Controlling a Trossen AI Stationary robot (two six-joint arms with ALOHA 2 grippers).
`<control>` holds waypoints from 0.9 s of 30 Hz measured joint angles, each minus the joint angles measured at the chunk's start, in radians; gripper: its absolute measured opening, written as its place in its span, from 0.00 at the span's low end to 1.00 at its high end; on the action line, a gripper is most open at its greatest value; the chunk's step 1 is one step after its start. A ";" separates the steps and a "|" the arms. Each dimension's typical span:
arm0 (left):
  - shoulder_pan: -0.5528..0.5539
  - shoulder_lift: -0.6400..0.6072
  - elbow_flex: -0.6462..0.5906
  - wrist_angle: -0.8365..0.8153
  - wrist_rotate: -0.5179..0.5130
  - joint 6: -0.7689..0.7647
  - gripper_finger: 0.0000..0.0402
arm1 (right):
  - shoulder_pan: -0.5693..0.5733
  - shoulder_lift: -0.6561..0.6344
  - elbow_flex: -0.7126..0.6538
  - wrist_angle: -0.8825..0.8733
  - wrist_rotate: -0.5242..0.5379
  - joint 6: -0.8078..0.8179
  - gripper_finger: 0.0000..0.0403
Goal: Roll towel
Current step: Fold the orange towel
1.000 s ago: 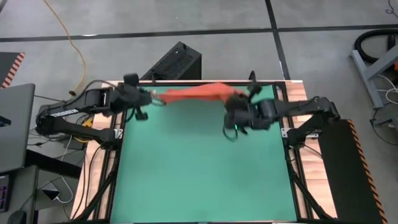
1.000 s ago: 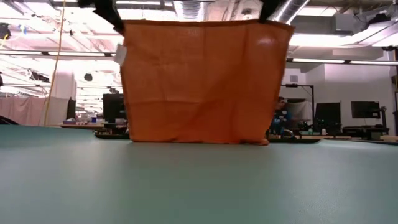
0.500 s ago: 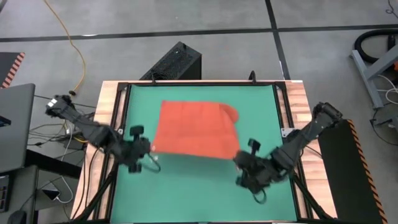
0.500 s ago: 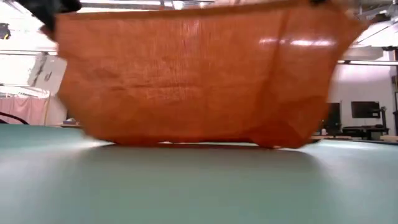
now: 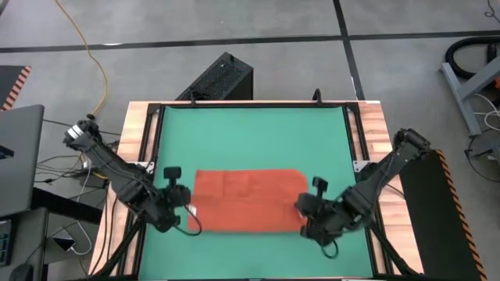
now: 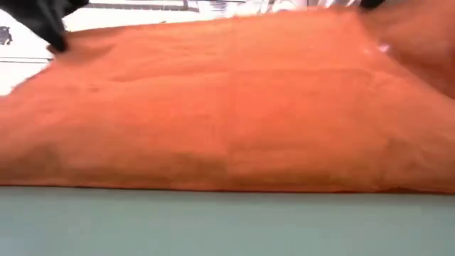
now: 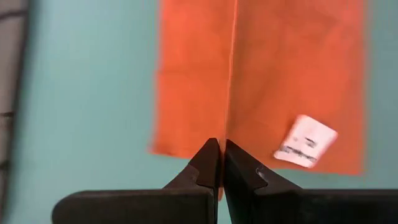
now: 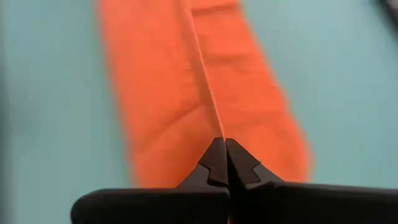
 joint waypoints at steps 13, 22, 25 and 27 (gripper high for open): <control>0.195 0.001 -0.001 -0.057 -0.015 0.119 0.00 | -0.264 0.000 -0.021 -0.108 -0.057 -0.160 0.01; 0.197 0.003 -0.001 0.017 0.083 0.104 0.00 | -0.268 0.001 -0.147 0.011 -0.119 -0.180 0.01; 0.190 0.003 0.004 0.061 0.205 0.074 0.00 | -0.234 0.000 -0.139 0.018 -0.124 -0.180 0.01; 0.169 0.003 0.025 0.061 0.245 0.038 0.00 | -0.202 0.000 -0.121 0.019 -0.125 -0.180 0.01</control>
